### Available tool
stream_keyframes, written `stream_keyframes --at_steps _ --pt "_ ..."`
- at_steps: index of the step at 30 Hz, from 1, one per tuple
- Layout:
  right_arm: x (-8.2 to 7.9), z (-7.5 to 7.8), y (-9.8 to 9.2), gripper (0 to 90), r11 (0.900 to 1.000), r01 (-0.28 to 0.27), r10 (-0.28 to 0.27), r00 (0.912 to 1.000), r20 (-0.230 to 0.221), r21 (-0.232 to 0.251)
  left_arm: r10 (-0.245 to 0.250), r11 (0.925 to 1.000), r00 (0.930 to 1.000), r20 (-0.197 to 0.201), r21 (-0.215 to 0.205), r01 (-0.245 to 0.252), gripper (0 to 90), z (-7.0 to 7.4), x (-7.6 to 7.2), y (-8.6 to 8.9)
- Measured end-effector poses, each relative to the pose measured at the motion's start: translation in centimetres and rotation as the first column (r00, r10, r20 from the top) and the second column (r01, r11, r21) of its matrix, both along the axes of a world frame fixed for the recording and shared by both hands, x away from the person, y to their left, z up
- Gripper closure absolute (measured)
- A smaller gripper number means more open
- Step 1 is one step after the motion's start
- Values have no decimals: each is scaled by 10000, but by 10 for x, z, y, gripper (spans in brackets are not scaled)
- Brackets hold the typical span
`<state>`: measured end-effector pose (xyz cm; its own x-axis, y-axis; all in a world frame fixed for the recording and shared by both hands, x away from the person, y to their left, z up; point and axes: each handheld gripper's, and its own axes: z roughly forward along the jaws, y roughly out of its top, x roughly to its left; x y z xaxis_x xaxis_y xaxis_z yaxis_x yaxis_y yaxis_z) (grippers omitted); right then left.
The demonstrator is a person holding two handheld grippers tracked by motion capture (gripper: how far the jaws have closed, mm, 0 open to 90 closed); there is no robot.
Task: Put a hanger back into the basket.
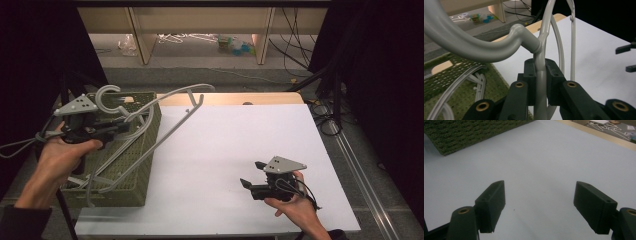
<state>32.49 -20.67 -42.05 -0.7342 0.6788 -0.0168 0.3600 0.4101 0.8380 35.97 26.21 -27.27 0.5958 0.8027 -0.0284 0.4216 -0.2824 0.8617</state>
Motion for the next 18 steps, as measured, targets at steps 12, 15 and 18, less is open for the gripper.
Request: stream_keyframes --at_steps 12,15,18 --pt "0 -1 1 265 10000 -18 18 10000 -60 -13 1603 9833 9870 -112 891 -1587 804 -8 28 46" --pt "0 -1 0 265 10000 -29 29 10000 -60 -4 1995 9737 9797 -198 1163 -1960 803 -11 33 60" --pt "1 -1 0 265 10000 -23 23 9999 -120 -44 2129 9660 9768 -247 1553 -2066 803 -14 37 73"
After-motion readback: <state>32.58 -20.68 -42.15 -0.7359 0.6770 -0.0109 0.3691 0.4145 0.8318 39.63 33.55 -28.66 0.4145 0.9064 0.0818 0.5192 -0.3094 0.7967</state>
